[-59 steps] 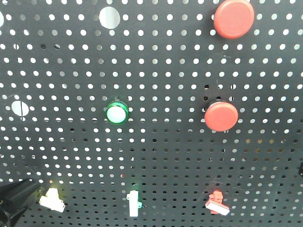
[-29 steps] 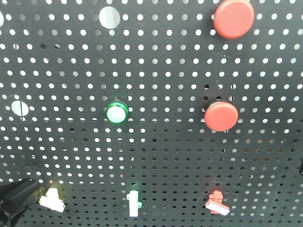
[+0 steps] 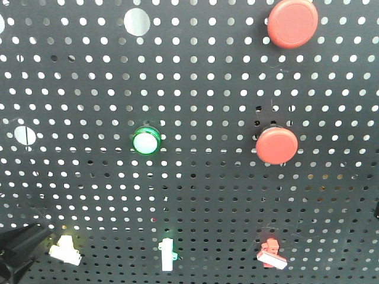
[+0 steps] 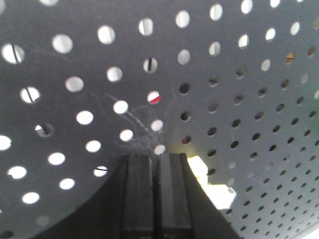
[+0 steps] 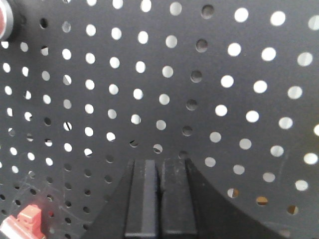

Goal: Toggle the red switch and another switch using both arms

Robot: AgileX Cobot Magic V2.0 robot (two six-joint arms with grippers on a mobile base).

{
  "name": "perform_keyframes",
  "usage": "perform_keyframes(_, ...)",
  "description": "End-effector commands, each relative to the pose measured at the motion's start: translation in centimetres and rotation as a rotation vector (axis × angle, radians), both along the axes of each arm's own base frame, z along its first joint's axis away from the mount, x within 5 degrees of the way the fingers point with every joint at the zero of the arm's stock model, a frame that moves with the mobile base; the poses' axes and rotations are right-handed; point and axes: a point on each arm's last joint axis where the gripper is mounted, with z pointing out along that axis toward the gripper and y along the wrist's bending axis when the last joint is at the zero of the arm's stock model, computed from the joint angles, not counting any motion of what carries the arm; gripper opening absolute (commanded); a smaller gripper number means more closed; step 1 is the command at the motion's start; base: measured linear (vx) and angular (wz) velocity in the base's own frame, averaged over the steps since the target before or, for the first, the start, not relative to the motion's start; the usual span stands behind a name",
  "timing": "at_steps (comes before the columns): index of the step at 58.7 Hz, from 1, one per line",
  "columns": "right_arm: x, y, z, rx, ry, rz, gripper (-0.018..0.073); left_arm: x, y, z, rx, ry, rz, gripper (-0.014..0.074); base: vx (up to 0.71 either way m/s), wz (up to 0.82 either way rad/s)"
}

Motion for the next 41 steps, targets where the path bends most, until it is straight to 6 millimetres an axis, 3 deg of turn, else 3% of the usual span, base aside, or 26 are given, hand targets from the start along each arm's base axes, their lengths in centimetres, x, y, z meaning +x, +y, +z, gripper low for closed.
perform_keyframes(1, 0.0, -0.2, 1.8, 0.022, -0.105, -0.02, -0.0006, 0.3, -0.4, 1.7, -0.053, -0.082, -0.016, 0.0003, 0.0, 0.0)
perform_keyframes(22, 0.0, -0.2, 1.8, 0.026, -0.104, -0.02, -0.0006, 1.1, -0.5, -2.1, 0.035, 0.163, 0.014, 0.0003, 0.0, 0.0)
perform_keyframes(41, 0.1, -0.2, 1.8, 0.069, -0.086, -0.019, -0.0006, 0.2, -0.1, -1.4, -0.041, 0.142, 0.026, 0.0003, 0.0, 0.0)
